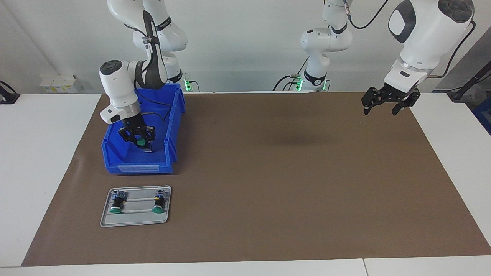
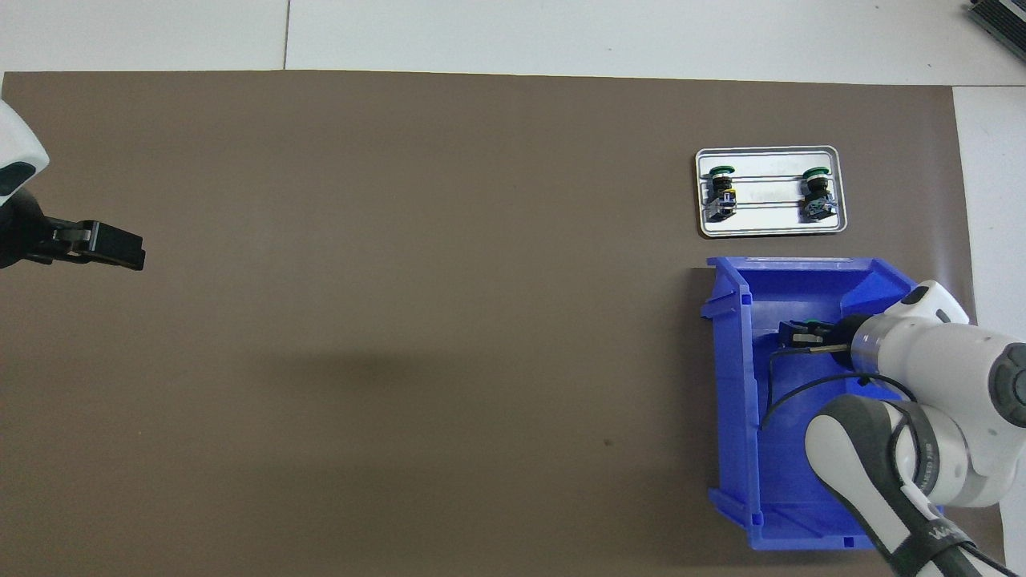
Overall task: Place and press button with both arms
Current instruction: 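Open the right gripper to drop the button into the bin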
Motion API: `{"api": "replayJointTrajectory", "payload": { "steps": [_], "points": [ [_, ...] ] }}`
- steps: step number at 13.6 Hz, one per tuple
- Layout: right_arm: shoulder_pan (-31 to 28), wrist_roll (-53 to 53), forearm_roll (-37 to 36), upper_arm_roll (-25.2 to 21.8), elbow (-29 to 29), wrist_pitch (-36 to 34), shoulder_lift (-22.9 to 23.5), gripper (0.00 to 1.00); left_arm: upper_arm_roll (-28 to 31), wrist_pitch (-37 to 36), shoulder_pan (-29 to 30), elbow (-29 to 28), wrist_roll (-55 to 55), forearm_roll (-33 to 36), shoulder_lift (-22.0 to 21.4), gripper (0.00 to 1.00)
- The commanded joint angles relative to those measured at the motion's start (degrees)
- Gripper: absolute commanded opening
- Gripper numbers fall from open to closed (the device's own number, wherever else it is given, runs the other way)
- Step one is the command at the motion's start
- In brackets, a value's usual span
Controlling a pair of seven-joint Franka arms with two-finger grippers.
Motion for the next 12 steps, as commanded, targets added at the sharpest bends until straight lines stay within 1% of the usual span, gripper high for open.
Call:
{"api": "replayJointTrajectory", "payload": {
  "steps": [1, 4, 5, 10, 12],
  "points": [
    [-0.8, -1.1, 1.7, 0.6, -0.3, 0.7, -0.1, 0.97, -0.2, 1.3, 0.3, -2.1, -0.4, -0.3, -1.8, 1.0],
    [-0.8, -1.1, 1.7, 0.6, 1.5, -0.6, -0.5, 0.98, -0.2, 1.3, 0.3, -2.1, -0.4, -0.3, -1.7, 1.0],
    [-0.8, -0.9, 1.7, 0.6, 3.9, -3.9, -0.5, 0.99, -0.2, 1.3, 0.3, -2.1, -0.4, -0.3, -1.8, 1.0],
    [-1.1, -0.6, 1.1, 0.1, 20.4, -24.9, -0.5, 0.99, -0.2, 1.3, 0.3, -2.1, -0.4, -0.3, -1.8, 1.0],
    [-2.2, -0.5, 0.3, 0.1, 27.9, -34.5, -0.4, 1.0, -0.2, 1.3, 0.3, -2.1, -0.4, -0.3, -1.8, 1.0]
  ]
}}
